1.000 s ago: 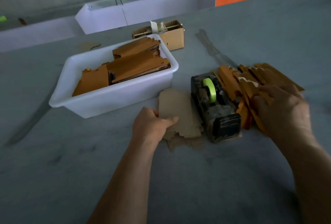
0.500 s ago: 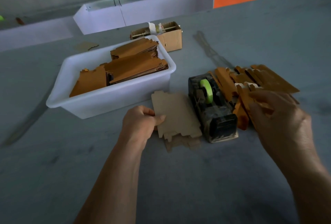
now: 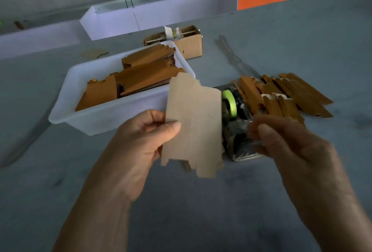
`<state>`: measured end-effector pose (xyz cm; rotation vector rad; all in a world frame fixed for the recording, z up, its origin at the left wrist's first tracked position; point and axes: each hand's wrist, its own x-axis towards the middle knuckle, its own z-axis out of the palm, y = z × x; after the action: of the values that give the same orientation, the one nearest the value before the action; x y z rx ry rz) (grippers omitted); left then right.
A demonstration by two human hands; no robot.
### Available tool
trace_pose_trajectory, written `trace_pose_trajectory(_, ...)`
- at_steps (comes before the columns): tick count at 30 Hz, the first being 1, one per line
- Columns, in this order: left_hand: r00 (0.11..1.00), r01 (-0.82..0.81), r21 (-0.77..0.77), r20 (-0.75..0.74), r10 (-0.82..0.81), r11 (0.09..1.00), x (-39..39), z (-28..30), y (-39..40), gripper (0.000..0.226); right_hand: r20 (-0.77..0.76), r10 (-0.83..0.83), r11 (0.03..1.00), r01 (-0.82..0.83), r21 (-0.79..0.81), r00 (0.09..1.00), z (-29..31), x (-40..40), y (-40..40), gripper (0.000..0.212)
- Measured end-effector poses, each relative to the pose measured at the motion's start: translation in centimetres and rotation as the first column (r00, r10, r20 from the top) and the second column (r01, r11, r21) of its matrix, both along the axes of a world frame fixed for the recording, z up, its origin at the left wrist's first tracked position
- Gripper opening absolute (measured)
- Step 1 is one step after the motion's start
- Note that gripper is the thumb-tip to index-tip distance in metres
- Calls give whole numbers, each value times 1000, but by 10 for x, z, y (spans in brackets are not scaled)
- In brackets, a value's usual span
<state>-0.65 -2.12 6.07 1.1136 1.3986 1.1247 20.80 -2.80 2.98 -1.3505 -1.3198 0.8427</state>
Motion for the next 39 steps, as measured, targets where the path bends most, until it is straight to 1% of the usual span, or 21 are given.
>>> trace_pose_trajectory(1,998,48,-10,48,-48,999,3,2,-5,15,-109,106,992,-112,-54,988,1,-5,-4,37)
trace_pose_trajectory(2,994,77,-19,76,-75,997,7,1,-9,20,-212,206,968,-231,-98,955,3,-10,-8,38)
trace_pose_trajectory(3,993,83,-24,81,-81,996,11,-1,-11,19,-298,275,936,-326,-134,914,4,-15,-10,38)
trace_pose_trajectory(4,994,82,-28,80,-79,996,15,-3,-13,17,-370,296,912,-376,-164,880,4,-18,-12,37)
trace_pose_trajectory(5,994,79,-35,79,-77,996,18,-6,-14,19,-412,280,905,-382,-188,867,2,-20,-12,36)
trace_pose_trajectory(8,993,98,-65,77,-93,993,28,-11,-15,29,-451,189,920,-318,-230,873,-3,-21,-10,29)
trace_pose_trajectory(10,994,90,-72,64,-86,993,36,-13,-16,39,-478,180,919,-320,-229,860,-3,-21,-10,25)
trace_pose_trajectory(11,996,75,-66,57,-71,995,40,-14,-16,37,-483,182,919,-323,-226,856,-4,-20,-10,24)
trace_pose_trajectory(13,998,56,-65,43,-53,996,45,-16,-16,35,-472,191,920,-325,-220,861,-5,-18,-11,22)
trace_pose_trajectory(16,995,49,-93,94,-40,994,49,-19,-16,51,-444,215,917,-336,-216,870,-7,-16,-11,23)
trace_pose_trajectory(17,993,43,-96,112,-32,994,49,-19,-16,53,-430,226,915,-342,-213,874,-8,-15,-11,25)
trace_pose_trajectory(20,989,8,-91,150,6,996,52,-21,-16,50,-378,261,912,-355,-205,888,-8,-15,-11,31)
trace_pose_trajectory(23,993,-16,-75,114,25,997,52,-25,-17,40,-320,231,932,-303,-200,919,-10,-16,-10,23)
trace_pose_trajectory(26,995,-22,-62,95,28,998,53,-26,-18,24,-149,158,969,-182,-169,976,-13,-17,-11,8)
trace_pose_trajectory(29,996,-57,-42,66,60,997,57,-28,-18,19,80,95,991,-87,-105,992,-14,-20,-14,11)
trace_pose_trajectory(31,995,-92,-23,28,92,996,61,-30,-18,17,160,31,998,-22,-54,987,-13,-23,-17,17)
trace_pose_trajectory(32,994,-109,-20,19,109,994,63,-31,-18,17,157,10,1000,-6,-26,988,-12,-25,-18,20)
trace_pose_trajectory(34,991,-128,-23,21,129,991,66,-31,-18,16,133,23,1000,-24,5,991,-9,-30,-22,23)
trace_pose_trajectory(37,992,-113,-36,59,115,993,70,-29,-21,12,44,128,991,-130,25,991,-6,-36,-26,26)
trace_pose_trajectory(38,992,-98,-37,71,100,995,72,-27,-22,8,4,151,988,-151,34,989,-6,-37,-27,26)
trace_pose_trajectory(39,994,-80,-33,75,82,996,72,-27,-23,7,-30,154,987,-153,43,988,-7,-37,-27,25)
